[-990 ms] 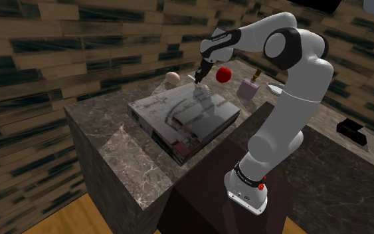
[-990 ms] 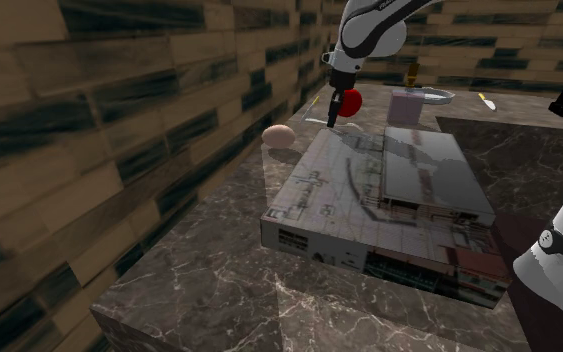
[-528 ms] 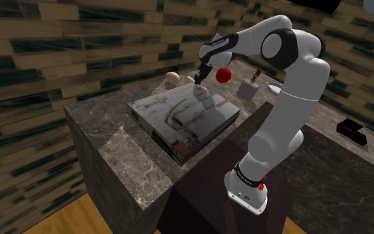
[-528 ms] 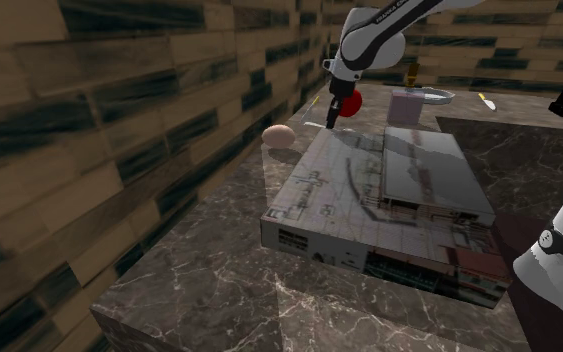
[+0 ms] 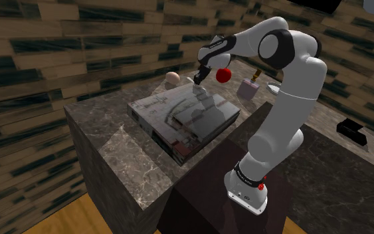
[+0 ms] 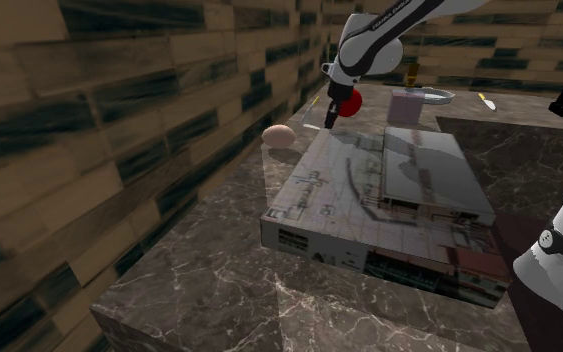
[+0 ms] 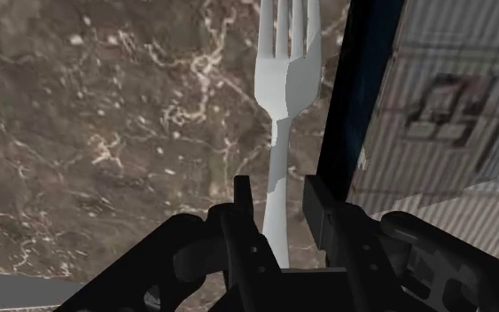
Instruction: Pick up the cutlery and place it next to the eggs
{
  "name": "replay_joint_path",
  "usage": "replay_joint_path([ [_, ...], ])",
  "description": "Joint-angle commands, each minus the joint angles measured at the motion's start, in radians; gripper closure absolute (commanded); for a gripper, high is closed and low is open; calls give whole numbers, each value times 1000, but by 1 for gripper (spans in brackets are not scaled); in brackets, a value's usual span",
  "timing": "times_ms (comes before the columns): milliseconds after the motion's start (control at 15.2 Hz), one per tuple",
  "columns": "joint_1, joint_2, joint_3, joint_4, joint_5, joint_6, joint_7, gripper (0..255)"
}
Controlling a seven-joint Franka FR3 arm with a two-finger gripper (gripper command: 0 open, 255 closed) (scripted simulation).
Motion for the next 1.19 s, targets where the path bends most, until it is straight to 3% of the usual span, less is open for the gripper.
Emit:
replay_joint_path([
  [0,6,7,6,-11,-2,-59,4,255],
  [66,9,-12,5,-35,-6,-54,7,0],
  [330,11,3,8,-41,-1,-32,8,0],
  [660,8,-81,-4,4,-30,-160,22,0],
  [1122,8,-81,-4,4,-30,-160,22,0],
])
